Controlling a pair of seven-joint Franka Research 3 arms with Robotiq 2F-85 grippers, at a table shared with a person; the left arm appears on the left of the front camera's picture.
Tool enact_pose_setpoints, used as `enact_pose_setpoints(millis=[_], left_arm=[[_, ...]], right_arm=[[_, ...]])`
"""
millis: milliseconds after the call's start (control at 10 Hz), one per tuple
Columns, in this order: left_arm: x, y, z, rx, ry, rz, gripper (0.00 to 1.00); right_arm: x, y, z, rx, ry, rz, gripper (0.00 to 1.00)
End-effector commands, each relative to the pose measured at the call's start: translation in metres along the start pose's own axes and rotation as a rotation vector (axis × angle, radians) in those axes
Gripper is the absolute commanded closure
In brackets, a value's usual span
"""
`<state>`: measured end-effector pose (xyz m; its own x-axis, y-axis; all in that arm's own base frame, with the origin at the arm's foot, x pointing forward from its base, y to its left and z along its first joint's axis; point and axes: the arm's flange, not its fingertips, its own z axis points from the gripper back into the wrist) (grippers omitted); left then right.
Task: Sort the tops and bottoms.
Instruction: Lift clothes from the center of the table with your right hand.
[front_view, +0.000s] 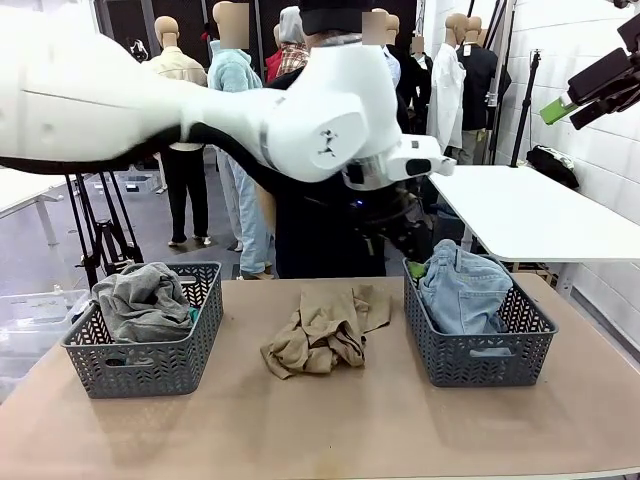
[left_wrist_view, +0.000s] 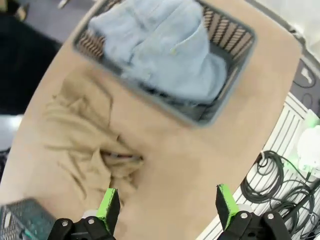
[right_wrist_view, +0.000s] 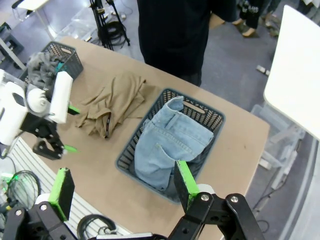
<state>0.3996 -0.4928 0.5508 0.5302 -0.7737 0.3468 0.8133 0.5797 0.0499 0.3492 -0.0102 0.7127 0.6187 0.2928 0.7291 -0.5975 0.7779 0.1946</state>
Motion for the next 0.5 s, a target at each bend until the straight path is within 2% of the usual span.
enact_pose_setpoints(millis=[0,100,200,400], left_arm=[[-0.036,-0.006,0.012,0.068,0.015,0.088,0.0],[-0.017,-0.011,0.003,0.044,0.029,0.064,0.0],[-0.014,0.003,0.012,0.037,0.01,0.042,0.0],[-0.014,0.003,0.012,0.037,0.01,0.042,0.0]], right_arm=[[-0.001,0.001,-0.001,-0.009,0.017,0.009,0.0],[-0.001,0.001,-0.001,-0.009,0.017,0.009,0.0],[-0.001,0.001,-0.001,-0.009,0.017,0.009,0.0],[-0.001,0.001,-0.001,-0.009,0.017,0.009,0.0]])
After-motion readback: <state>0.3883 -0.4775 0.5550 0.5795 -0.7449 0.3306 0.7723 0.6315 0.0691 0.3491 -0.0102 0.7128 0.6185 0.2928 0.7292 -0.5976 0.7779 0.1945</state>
